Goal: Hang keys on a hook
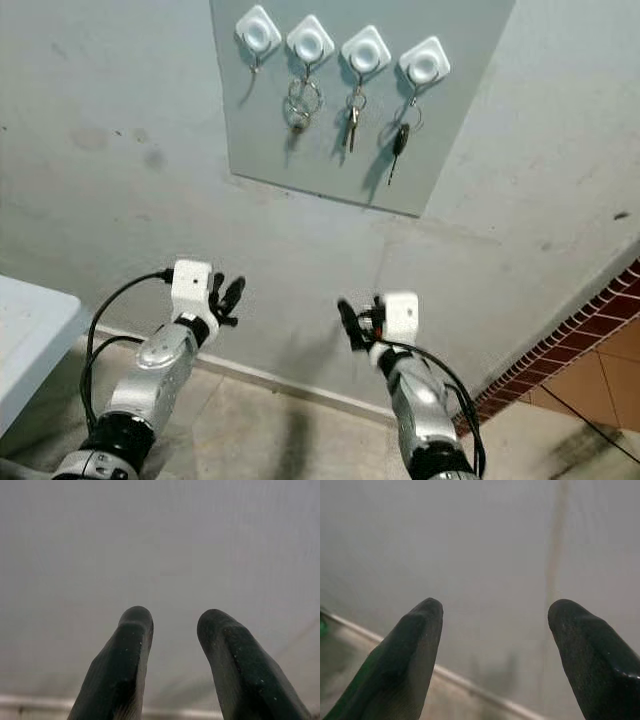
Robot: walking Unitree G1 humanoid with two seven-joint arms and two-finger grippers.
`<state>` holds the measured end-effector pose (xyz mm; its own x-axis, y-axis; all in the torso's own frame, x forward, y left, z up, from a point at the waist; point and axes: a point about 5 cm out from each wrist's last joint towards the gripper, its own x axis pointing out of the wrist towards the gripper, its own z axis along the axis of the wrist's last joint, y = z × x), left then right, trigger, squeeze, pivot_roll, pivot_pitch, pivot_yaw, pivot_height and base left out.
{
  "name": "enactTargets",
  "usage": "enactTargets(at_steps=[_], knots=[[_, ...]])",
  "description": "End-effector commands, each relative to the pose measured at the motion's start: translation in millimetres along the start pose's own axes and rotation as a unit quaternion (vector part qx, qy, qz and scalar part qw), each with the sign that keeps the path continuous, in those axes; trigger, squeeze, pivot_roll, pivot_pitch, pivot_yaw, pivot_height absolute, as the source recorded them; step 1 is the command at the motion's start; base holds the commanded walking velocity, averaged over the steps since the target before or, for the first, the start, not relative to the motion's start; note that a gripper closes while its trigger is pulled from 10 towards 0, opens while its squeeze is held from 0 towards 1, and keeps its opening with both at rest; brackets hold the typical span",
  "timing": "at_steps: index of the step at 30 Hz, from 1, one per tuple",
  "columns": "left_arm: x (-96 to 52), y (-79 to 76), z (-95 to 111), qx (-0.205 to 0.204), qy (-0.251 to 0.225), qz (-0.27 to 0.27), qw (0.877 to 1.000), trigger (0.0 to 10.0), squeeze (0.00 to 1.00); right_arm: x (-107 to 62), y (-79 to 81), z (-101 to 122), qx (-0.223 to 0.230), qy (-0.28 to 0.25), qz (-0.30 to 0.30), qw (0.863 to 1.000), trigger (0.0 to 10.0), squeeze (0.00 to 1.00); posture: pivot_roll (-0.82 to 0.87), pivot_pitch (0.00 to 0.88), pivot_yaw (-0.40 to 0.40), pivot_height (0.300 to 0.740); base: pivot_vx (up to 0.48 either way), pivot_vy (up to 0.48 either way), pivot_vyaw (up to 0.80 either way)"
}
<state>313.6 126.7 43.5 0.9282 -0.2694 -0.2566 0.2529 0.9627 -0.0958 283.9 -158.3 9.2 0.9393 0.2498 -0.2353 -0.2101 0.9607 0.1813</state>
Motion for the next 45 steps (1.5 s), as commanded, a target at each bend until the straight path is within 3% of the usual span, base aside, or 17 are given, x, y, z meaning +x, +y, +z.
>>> enactTargets(at_steps=[1,10,12,22,25,34,45], knots=[[-1.1,-1.4,-10,0.007,0.013,-0.005,1.000,10.0,0.00,-7.2,-7.8,-10,0.000,0.017,-0.021,1.000,10.0,0.00,0.11,0.027,-0.026,0.740,0.000,0.000,0.00],[-17.7,-5.4,-61,-0.003,0.099,-0.014,0.995,10.0,0.00,-38.4,-20.9,-55,0.000,0.117,-0.072,0.991,10.0,0.00,0.10,0.016,-0.012,0.740,0.000,0.000,0.00],[-28.5,-11.1,-85,0.010,0.156,-0.015,0.988,10.0,0.00,-52.0,-24.4,-73,-0.005,0.165,-0.092,0.982,10.0,0.00,0.10,0.011,-0.002,0.740,0.000,0.000,0.00],[-58.1,-14.6,-128,-0.009,0.256,0.001,0.967,10.0,0.00,-79.8,-24.8,-105,0.000,0.250,-0.124,0.960,10.0,0.00,0.08,0.000,0.014,0.740,0.000,0.000,0.00],[-65.8,-14.3,-136,-0.035,0.269,0.007,0.962,10.0,0.00,-92.0,-24.4,-116,-0.004,0.285,-0.128,0.950,10.0,0.00,0.08,0.000,0.015,0.740,0.000,0.000,0.00],[-91.4,0.7,-157,-0.046,0.314,0.046,0.947,10.0,0.00,-111.5,-18.0,-134,-0.006,0.334,-0.124,0.934,10.0,0.00,0.08,0.000,0.019,0.740,0.000,0.000,0.00],[-99.9,7.6,-162,-0.051,0.324,0.056,0.943,10.0,0.00,-112.5,-15.9,-136,-0.002,0.339,-0.122,0.933,10.0,0.00,0.09,0.000,0.013,0.740,0.000,0.000,0.00]])
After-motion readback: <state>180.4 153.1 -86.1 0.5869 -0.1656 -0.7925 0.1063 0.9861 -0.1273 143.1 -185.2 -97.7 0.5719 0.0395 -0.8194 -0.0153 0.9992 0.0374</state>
